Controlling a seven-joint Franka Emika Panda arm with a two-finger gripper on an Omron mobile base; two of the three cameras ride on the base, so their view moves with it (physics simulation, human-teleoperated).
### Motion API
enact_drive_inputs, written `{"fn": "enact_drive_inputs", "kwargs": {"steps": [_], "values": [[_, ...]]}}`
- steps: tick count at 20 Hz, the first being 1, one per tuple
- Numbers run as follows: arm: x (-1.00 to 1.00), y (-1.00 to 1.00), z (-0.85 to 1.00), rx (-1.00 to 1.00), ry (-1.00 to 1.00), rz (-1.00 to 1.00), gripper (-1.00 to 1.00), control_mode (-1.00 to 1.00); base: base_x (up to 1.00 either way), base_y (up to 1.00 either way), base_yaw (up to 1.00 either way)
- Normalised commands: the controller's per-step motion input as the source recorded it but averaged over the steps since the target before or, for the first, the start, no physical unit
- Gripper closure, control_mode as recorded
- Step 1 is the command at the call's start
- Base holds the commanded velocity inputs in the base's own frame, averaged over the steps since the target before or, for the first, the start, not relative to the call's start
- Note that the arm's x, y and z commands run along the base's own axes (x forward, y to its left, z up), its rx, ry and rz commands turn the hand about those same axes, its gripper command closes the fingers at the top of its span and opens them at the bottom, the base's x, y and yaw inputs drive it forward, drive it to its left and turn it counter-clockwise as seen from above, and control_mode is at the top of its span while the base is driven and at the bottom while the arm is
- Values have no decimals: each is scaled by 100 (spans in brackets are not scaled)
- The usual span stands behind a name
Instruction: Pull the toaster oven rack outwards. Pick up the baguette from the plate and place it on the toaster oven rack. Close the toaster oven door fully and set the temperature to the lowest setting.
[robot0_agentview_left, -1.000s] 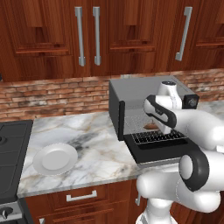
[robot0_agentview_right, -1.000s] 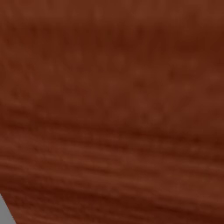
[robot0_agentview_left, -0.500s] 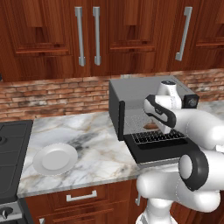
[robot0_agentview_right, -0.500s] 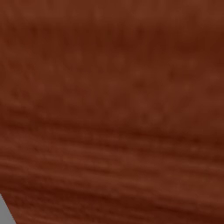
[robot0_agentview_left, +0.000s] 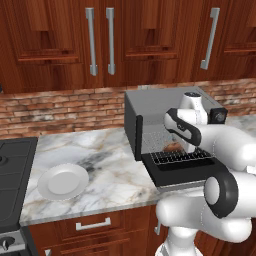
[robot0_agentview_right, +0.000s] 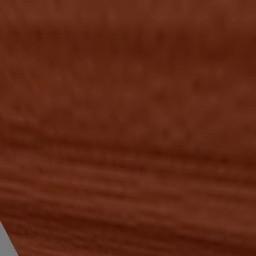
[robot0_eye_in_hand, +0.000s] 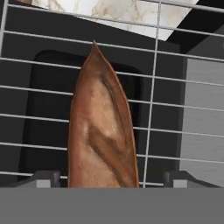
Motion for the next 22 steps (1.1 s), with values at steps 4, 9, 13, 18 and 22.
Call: {"fn": "enact_drive_inputs", "kwargs": {"steps": [4, 9, 13, 18, 22], "values": [[-1, -2, 6, 0, -3, 0, -100, -100, 0, 0, 0], [-15, -8, 26, 0, -7, 0, -100, -100, 0, 0, 0], [-22, -11, 33, 0, -10, 0, -100, -100, 0, 0, 0], [-38, -16, 26, 0, -11, -1, -100, -100, 0, 0, 0], [-57, -29, 18, 3, -12, -8, -100, -100, 0, 0, 0]]}}
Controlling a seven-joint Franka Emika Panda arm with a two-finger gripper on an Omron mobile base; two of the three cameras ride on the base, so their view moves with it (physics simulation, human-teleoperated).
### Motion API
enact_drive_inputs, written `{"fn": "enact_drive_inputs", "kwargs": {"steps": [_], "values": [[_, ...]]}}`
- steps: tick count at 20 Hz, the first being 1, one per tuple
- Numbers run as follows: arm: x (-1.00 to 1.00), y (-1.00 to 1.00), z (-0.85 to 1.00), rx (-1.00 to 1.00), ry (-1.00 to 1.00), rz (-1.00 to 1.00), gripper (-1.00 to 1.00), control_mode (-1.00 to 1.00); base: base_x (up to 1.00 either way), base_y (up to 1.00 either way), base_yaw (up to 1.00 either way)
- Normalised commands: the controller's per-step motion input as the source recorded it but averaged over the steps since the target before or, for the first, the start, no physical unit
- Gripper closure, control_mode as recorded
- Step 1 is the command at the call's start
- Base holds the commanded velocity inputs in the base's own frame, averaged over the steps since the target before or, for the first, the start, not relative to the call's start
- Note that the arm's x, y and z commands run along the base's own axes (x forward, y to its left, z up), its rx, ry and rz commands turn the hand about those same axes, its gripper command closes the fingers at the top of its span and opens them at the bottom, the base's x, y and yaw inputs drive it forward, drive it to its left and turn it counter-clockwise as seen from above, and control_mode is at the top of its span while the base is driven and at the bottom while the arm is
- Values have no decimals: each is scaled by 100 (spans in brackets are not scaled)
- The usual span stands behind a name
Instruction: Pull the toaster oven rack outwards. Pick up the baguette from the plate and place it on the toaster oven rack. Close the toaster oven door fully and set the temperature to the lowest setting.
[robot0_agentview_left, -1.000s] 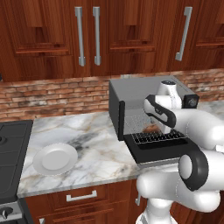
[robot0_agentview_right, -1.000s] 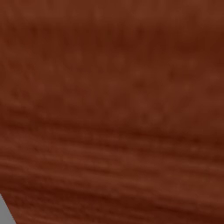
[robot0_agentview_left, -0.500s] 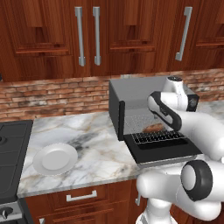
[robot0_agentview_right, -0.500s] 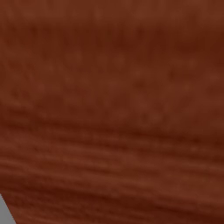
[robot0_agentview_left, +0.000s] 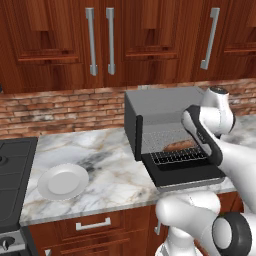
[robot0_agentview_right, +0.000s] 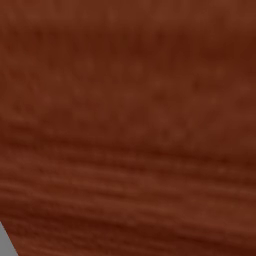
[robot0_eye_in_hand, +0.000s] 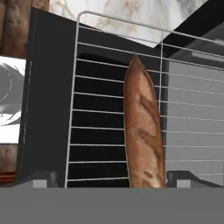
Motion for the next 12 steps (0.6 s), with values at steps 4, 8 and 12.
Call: {"fn": "enact_drive_inputs", "kwargs": {"steps": [4, 8, 12], "values": [[-67, -34, 10, 5, -12, -19, -100, -100, 0, 0, 0], [-64, -26, 19, 7, -7, -29, -100, -100, 0, 0, 0], [-32, -6, 36, 8, -1, -41, -100, -100, 0, 0, 0]]}}
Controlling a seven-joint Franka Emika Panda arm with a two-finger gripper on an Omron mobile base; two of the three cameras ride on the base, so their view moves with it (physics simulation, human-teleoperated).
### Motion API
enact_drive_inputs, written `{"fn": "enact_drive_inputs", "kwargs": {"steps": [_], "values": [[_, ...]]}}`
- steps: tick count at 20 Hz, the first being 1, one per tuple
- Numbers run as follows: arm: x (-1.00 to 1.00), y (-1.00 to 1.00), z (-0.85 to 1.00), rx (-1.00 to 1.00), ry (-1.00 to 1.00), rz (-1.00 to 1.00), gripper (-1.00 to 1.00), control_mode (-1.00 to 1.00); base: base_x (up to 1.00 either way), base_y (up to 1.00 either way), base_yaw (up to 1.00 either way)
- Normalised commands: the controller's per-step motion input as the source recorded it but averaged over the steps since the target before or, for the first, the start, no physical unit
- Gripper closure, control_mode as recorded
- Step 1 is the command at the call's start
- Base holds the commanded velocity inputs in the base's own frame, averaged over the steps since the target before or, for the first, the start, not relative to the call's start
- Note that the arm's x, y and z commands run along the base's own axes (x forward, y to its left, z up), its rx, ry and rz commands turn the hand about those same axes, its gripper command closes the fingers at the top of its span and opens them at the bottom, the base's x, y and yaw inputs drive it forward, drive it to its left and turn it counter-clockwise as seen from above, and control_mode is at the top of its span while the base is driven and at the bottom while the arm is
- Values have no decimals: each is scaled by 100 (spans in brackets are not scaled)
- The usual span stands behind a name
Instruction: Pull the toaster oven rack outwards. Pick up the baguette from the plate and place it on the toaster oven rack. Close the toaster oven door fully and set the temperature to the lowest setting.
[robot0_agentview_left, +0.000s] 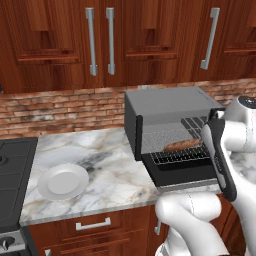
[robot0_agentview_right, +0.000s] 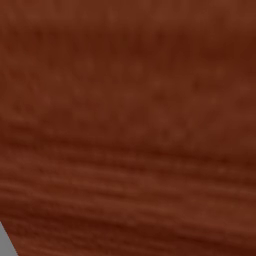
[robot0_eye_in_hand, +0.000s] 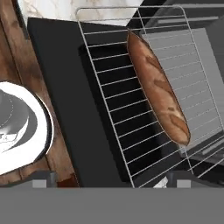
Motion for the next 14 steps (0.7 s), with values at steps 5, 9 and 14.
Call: {"fn": "enact_drive_inputs", "kwargs": {"steps": [5, 9, 14], "values": [[-3, -1, 51, 19, 9, -54, -100, -100, 0, 0, 0], [-3, 0, 34, 35, 12, -56, -100, -100, 0, 0, 0], [-32, -1, 2, 50, 2, -52, -100, -100, 0, 0, 0]]}}
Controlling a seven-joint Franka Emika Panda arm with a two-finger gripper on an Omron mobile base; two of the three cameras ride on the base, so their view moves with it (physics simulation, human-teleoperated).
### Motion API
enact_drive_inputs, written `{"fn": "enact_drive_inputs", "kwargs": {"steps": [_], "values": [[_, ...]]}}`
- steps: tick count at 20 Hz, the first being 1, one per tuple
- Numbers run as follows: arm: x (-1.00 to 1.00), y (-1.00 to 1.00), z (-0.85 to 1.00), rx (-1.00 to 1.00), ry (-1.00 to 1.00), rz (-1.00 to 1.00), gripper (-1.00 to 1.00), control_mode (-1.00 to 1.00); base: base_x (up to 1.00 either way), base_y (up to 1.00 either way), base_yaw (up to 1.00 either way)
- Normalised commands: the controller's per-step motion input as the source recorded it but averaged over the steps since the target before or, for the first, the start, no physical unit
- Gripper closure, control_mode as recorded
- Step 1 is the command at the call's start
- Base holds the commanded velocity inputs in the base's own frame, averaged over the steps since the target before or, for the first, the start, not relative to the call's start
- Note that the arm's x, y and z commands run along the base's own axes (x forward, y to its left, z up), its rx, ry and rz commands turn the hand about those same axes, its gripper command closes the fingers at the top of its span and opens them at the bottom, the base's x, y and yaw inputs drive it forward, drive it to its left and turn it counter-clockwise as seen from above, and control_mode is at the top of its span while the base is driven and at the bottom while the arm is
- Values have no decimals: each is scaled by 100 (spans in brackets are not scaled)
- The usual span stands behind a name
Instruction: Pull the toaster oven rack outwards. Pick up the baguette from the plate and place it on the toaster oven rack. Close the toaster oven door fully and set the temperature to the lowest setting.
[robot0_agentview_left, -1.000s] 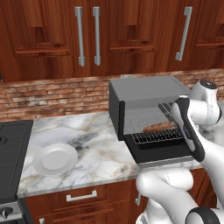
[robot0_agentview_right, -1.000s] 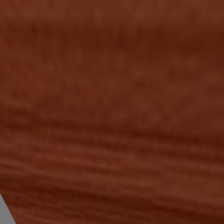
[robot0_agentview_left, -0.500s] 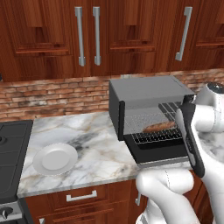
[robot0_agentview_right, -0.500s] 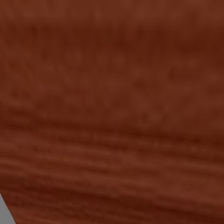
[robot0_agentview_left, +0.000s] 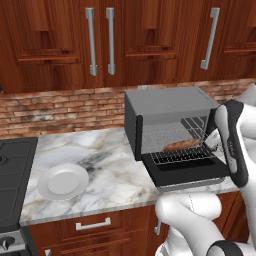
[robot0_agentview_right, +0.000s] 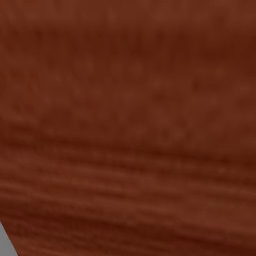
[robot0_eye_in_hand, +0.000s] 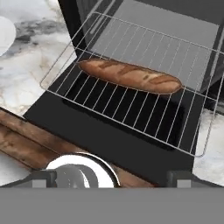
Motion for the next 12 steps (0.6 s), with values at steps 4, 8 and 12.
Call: {"fn": "enact_drive_inputs", "kwargs": {"steps": [4, 8, 12], "values": [[-45, 0, 0, 45, 0, -54, -100, -100, 0, 0, 0], [-17, 0, 0, 20, 13, -57, -100, -100, 0, 0, 0], [16, 9, 0, -11, 37, -35, -100, -100, 0, 0, 0]]}}
